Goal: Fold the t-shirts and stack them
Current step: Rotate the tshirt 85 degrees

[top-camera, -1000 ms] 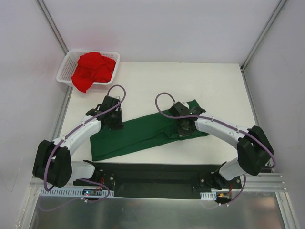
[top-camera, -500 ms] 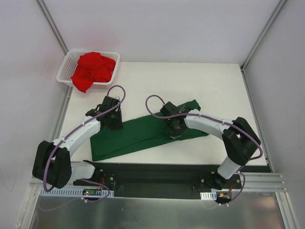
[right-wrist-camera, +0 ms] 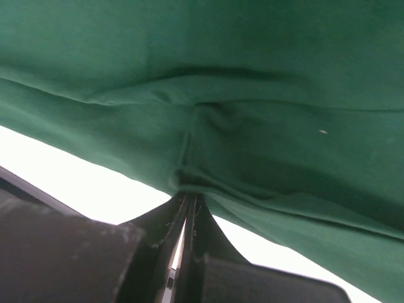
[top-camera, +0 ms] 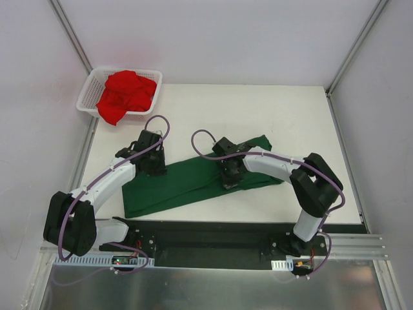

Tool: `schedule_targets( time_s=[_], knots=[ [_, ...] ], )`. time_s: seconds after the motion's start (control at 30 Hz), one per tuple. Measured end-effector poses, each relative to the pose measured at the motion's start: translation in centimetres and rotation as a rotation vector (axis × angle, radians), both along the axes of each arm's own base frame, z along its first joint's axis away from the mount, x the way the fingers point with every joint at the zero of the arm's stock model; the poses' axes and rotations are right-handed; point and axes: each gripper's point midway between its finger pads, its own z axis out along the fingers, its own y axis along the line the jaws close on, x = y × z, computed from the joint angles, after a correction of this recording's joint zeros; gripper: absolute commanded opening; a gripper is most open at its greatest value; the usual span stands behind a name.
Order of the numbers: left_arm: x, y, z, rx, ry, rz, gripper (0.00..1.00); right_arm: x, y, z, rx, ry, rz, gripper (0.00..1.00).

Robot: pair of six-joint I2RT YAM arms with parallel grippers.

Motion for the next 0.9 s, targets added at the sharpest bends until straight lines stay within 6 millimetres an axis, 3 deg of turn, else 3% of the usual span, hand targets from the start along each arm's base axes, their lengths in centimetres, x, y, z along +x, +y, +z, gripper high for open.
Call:
schedule_targets(
  time_s=[0.3, 0.4, 0.5, 0.7, 0.77, 0.83, 0.9],
  knots=[
    [0.0, 0.0, 0.0, 0.000, 0.000, 0.000, 0.00, -0.7, 0.2, -0.5, 0.022, 0.025, 0.006, 0.01],
    [0.0, 0.0, 0.0, 0.000, 0.000, 0.000, 0.00, -0.7, -0.3, 0.4, 0.019, 0.007, 0.003, 0.01],
    [0.0, 0.0, 0.0, 0.000, 0.000, 0.000, 0.00, -0.4, -0.7, 3.1, 0.047, -0.059, -0.004, 0.01],
    [0.0, 0.0, 0.0, -0.001, 0.000, 0.000, 0.00, 0.0, -0.7, 12.1, 0.255, -0.267, -0.012, 0.01],
    [0.0, 0.0, 0.0, 0.000, 0.001, 0.000, 0.00, -0.1, -0.6, 14.0, 0.330, -0.306, -0.007, 0.01],
    [0.0, 0.0, 0.0, -0.001, 0.001, -0.001, 0.00, -0.5, -0.4, 14.6, 0.400, -0.316, -0.001, 0.01],
    [0.0, 0.0, 0.0, -0.001, 0.000, 0.000, 0.00, -1.1, -0.4, 13.9, 0.447, -0.291, 0.004, 0.01]
  ],
)
